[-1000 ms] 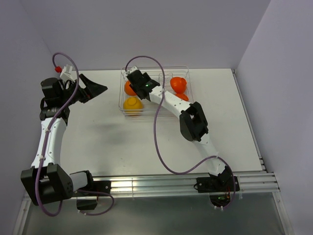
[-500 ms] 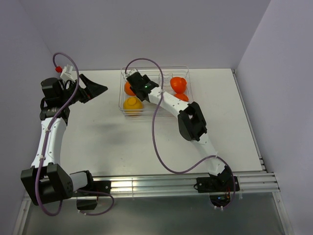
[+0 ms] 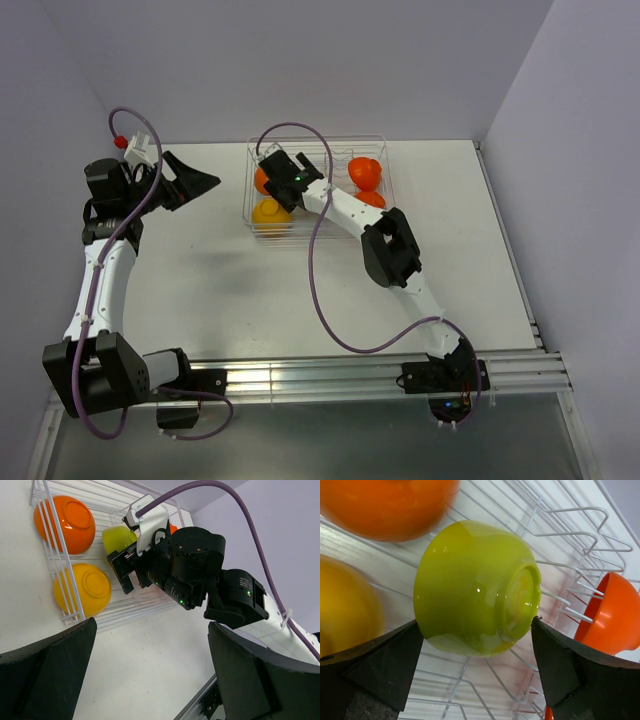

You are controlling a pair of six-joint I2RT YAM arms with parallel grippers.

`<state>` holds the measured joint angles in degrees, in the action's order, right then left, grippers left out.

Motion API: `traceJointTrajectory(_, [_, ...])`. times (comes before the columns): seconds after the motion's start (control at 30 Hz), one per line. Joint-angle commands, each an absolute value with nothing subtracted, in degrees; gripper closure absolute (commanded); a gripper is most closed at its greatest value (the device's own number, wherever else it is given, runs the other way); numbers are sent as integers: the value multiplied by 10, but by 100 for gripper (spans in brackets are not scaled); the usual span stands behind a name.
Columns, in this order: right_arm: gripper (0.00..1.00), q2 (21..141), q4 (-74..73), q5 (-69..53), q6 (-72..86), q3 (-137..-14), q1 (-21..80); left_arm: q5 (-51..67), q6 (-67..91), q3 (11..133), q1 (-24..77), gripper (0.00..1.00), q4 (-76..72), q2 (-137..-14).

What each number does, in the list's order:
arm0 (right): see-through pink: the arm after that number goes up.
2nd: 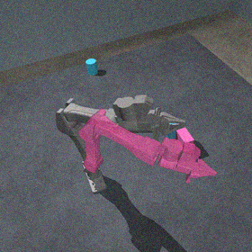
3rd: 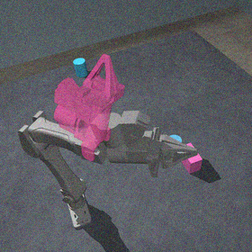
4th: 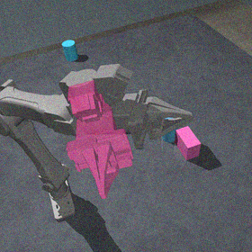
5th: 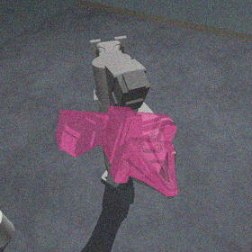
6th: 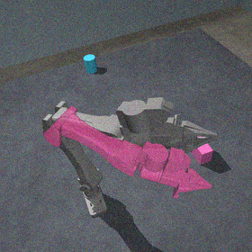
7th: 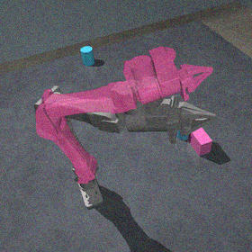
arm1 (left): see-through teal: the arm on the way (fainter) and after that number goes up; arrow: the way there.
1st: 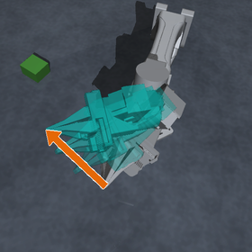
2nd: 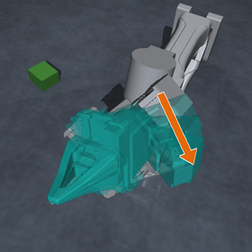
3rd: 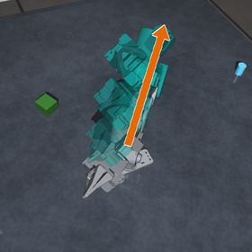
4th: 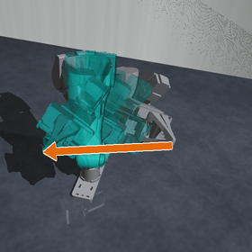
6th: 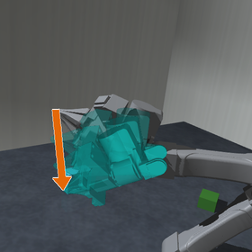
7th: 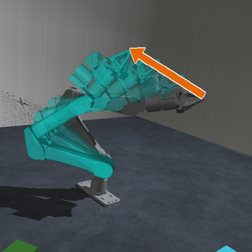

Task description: Load the bowls into the dish rack

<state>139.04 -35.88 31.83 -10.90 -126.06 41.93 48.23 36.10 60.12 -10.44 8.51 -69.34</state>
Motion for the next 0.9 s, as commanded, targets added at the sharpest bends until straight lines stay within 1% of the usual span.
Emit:
traceJointTrajectory(0.0, [6,1376,-366,301,-92,-1287,415,495,359,613,-107,1,77,-695])
traceJointTrajectory(0.13, [2,1362,-373,280,-85,-1289,415,497,361,613,-106,0,76,-695])
traceJointTrajectory(0.47, [0,1328,-390,202,-54,-1295,410,494,352,613,-106,1,87,-690])
traceJointTrajectory(0.67, [0,1299,-388,187,-41,-1296,399,488,341,621,-107,0,101,-689])
traceJointTrajectory(0.7, [0,1288,-387,178,-38,-1296,396,488,335,633,-106,0,108,-693])
traceJointTrajectory(0.87, [0,1240,-387,135,-19,-1287,361,469,233,707,-107,1,235,-732])
